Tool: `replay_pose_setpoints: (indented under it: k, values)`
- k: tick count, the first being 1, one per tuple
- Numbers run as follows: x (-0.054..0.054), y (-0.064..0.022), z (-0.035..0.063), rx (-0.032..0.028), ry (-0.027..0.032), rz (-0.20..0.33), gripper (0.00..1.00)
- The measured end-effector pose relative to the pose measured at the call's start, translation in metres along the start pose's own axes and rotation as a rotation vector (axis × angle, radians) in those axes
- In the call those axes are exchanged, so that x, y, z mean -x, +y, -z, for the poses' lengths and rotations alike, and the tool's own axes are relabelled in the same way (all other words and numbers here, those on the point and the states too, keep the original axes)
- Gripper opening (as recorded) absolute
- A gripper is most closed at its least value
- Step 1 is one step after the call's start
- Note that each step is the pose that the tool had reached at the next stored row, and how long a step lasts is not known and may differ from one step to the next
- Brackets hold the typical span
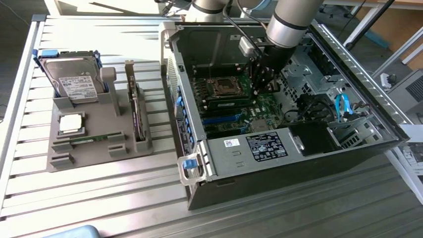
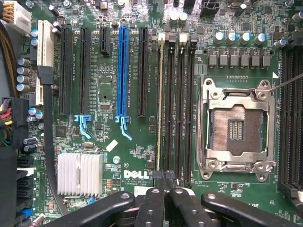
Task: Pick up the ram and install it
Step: 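Press down the ram until it locks into place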
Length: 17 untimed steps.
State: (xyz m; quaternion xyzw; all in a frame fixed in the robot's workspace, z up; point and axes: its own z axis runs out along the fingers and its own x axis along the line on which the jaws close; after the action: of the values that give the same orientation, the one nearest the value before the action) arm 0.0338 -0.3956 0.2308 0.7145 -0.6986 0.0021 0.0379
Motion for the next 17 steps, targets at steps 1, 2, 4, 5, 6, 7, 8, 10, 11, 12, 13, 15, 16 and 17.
replay_pose_setpoints:
  k: [1, 2, 4, 5, 6, 7, 8, 10, 11, 12, 13, 15, 16, 17]
  values:
    - [0.000, -0.0001, -0.0001, 0.0001, 0.0001, 0.000, 0.11]
    - [0.000, -0.0001, -0.0001, 0.0000, 0.0001, 0.000, 0.11]
    - [0.000, 0.0000, 0.0025, -0.0006, -0.0017, 0.000, 0.11]
    - [0.000, 0.0004, 0.0065, -0.0004, -0.0006, 0.000, 0.11]
    - [-0.001, 0.0008, 0.0104, -0.0004, -0.0005, 0.000, 0.11]
    - [-0.001, 0.0013, 0.0148, -0.0005, -0.0005, 0.000, 0.11]
    - [-0.001, 0.0015, 0.0181, -0.0006, -0.0005, 0.000, 0.11]
    - [-0.001, 0.0027, 0.0238, -0.0009, -0.0002, 0.000, 0.11]
    - [-0.001, 0.0040, 0.0242, -0.0014, -0.0004, 0.000, 0.11]
    - [-0.001, 0.0057, 0.0241, -0.0017, -0.0006, 0.000, 0.11]
    - [-0.001, 0.0084, 0.0240, -0.0018, -0.0005, 0.000, 0.11]
    - [-0.001, 0.0168, 0.0236, -0.0019, -0.0003, 0.000, 0.11]
    - [-0.001, 0.0235, 0.0230, -0.0020, -0.0005, 0.000, 0.11]
    - [-0.001, 0.0318, 0.0223, -0.0020, 0.0001, 0.000, 0.11]
